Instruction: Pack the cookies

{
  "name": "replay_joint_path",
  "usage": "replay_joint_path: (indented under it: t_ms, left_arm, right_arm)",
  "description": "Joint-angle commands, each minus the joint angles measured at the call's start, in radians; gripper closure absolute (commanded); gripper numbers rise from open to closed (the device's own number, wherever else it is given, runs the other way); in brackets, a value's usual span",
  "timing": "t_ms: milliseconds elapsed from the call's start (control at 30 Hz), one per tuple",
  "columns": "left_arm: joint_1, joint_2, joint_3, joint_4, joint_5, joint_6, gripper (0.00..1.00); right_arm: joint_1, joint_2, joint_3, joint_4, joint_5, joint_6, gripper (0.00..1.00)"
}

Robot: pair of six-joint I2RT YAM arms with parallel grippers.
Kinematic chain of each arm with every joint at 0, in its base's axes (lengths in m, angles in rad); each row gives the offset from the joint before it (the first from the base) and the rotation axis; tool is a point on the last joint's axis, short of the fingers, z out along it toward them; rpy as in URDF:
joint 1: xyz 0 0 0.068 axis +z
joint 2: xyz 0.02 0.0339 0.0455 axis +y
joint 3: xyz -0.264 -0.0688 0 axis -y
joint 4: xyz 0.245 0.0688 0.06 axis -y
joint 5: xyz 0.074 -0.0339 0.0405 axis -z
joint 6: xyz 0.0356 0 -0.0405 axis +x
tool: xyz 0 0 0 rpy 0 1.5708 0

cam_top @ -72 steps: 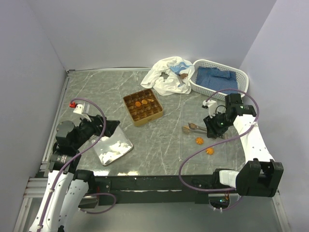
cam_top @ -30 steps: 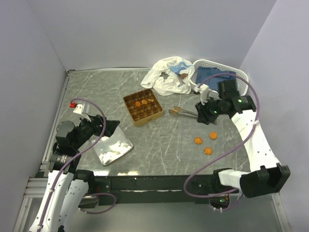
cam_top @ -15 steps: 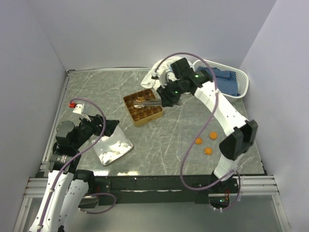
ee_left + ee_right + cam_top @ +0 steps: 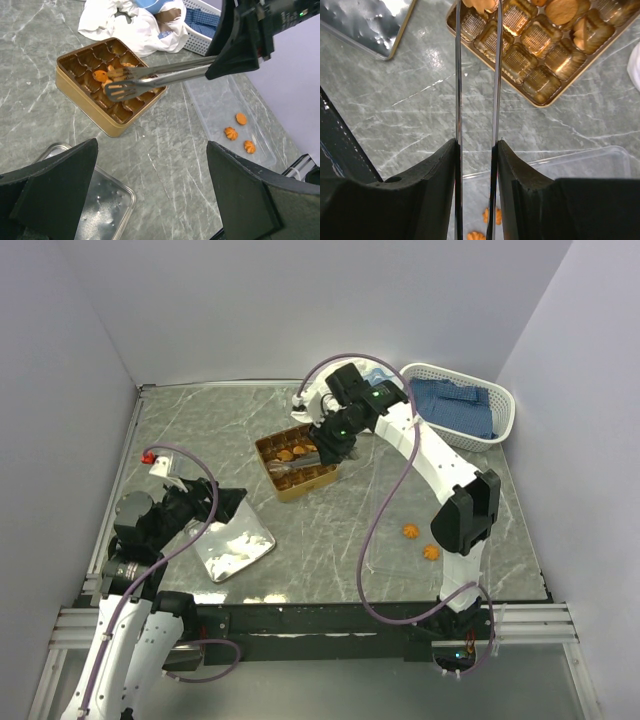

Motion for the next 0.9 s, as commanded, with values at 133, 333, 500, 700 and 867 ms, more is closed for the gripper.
replay_joint_path:
  t_ms: [133,333,500,700,867]
  left_arm:
    - [0.007,-0.015,0.004,0.03,0.004,0.015,0.04]
    - [0.007,-0.015,0.003,0.03,0.004,0.016,0.04]
    - [0.007,-0.017,0.004,0.03,0.004,0.015,0.04]
    - [0.007,-0.015,0.004,0.03,0.004,0.015,0.04]
    - [0.007,-0.018,0.004,0.03,0.002,0.015,0.04]
  right_arm:
    - [0.026,0.045,0.075,-0.007,0.028,0.016,0.57]
    - [0.026,0.068,0.105,-0.011,0.038,0.021,0.54]
    - [0.029,0.088,0.125,-0.016,0.04,0.021,0.51]
    - [0.029,0.089,0.127,-0.016,0.045,0.024,0.5]
    - [0.029,0.074,0.132,-0.021,0.04,0.027,0.49]
